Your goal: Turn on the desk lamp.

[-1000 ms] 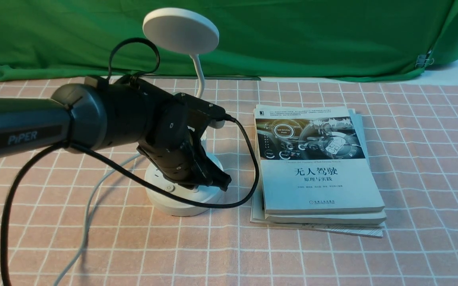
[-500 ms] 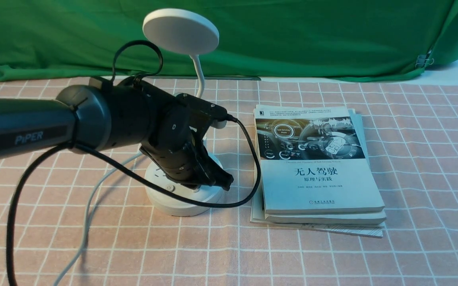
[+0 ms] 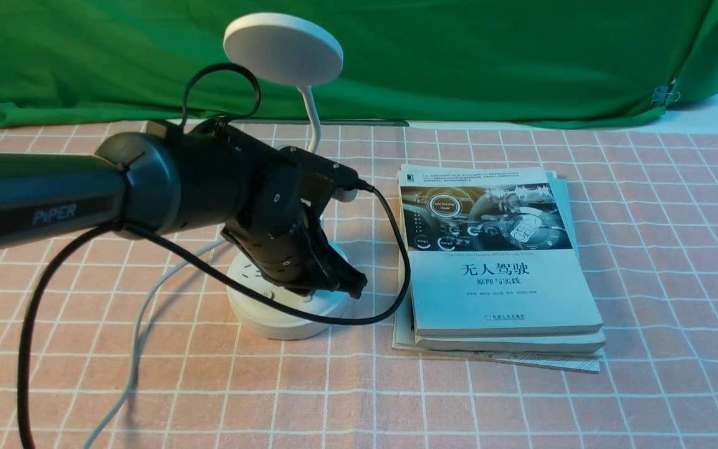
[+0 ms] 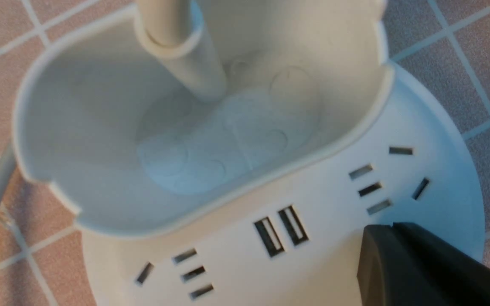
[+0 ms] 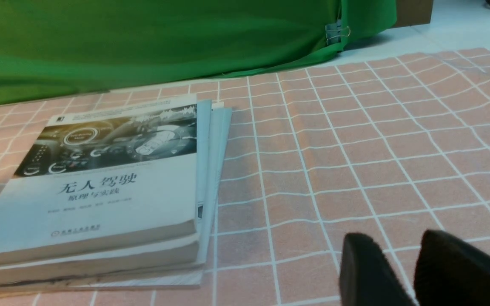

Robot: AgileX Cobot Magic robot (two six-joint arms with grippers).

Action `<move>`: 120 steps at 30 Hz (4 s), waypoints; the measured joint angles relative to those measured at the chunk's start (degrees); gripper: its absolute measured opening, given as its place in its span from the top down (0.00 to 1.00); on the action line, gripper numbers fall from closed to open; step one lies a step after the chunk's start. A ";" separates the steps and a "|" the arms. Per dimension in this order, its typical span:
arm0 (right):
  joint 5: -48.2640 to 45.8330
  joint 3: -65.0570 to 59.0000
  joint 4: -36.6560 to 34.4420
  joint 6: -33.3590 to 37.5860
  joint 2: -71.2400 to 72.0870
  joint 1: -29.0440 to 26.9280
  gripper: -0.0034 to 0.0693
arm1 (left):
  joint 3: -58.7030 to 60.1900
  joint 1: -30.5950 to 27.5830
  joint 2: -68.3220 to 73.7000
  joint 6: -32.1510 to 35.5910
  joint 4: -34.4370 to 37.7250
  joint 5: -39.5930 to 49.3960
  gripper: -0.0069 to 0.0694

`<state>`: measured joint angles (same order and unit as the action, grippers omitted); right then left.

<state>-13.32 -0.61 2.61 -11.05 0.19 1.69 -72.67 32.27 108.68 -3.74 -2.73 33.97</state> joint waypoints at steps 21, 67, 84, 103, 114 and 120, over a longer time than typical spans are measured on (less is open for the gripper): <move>0.00 0.00 0.00 0.00 0.00 0.00 0.62 | 0.75 0.00 -1.41 -0.20 -1.25 3.20 0.88; 0.00 0.00 0.00 0.00 0.00 0.00 0.62 | 27.72 0.00 -64.01 -4.03 3.05 1.77 0.88; 0.00 0.00 0.00 0.00 0.00 0.00 0.62 | 30.77 -0.16 -84.89 -4.03 2.72 0.29 0.88; 0.10 0.00 0.00 0.00 0.00 0.00 0.62 | 69.50 -28.69 -108.56 1.80 4.32 -17.97 0.88; 0.05 0.00 0.00 0.00 0.00 0.00 0.62 | 72.97 -29.10 -108.77 0.75 5.21 -20.07 0.88; 0.05 0.00 0.00 0.00 0.00 0.00 0.62 | 72.97 -29.10 -108.83 0.87 5.41 -20.13 0.88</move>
<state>-13.27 -0.61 2.61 -11.05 0.19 1.69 0.30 3.17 -0.15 -2.87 2.68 13.84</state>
